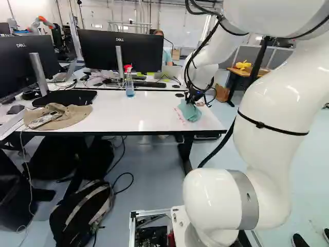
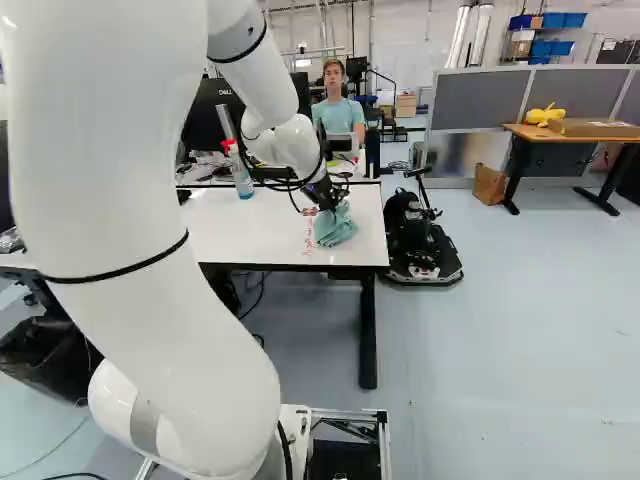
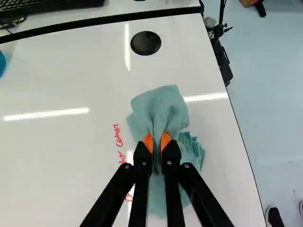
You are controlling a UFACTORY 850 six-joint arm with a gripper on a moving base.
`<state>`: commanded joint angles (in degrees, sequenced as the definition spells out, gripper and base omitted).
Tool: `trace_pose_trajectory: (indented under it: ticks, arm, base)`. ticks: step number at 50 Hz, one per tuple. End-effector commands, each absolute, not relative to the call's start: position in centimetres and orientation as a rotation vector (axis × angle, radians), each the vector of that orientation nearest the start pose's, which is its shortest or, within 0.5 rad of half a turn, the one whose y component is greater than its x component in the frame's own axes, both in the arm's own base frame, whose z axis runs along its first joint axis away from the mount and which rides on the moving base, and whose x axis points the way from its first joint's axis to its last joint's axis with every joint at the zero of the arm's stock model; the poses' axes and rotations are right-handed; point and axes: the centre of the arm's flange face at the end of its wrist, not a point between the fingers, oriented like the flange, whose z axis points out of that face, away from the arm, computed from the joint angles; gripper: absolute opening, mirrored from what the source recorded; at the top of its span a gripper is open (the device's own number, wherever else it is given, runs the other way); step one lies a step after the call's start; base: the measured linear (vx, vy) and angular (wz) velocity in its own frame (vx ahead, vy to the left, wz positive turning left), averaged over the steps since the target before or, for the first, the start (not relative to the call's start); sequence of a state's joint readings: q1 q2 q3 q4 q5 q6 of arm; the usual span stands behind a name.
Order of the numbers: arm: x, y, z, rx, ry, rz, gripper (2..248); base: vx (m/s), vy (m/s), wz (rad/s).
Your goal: Clean the table with the green towel
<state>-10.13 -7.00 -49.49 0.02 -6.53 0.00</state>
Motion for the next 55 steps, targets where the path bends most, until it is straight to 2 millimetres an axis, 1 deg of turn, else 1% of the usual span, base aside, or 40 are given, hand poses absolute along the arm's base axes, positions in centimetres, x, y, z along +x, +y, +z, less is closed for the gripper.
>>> trace_pose_trajectory:
  ticks: [3,43,55]
  arm:
    - [48.7,-8.9,46.5,-3.030,0.275,-0.982,38]
    - [48.7,-8.9,46.5,-3.030,0.275,-0.982,38]
    - [48.4,-8.8,47.6,-3.022,0.274,-1.013,38]
  base:
    - [0.000,0.000,0.000]
    - [0.000,0.000,0.000]
    - [0.000,0.000,0.000]
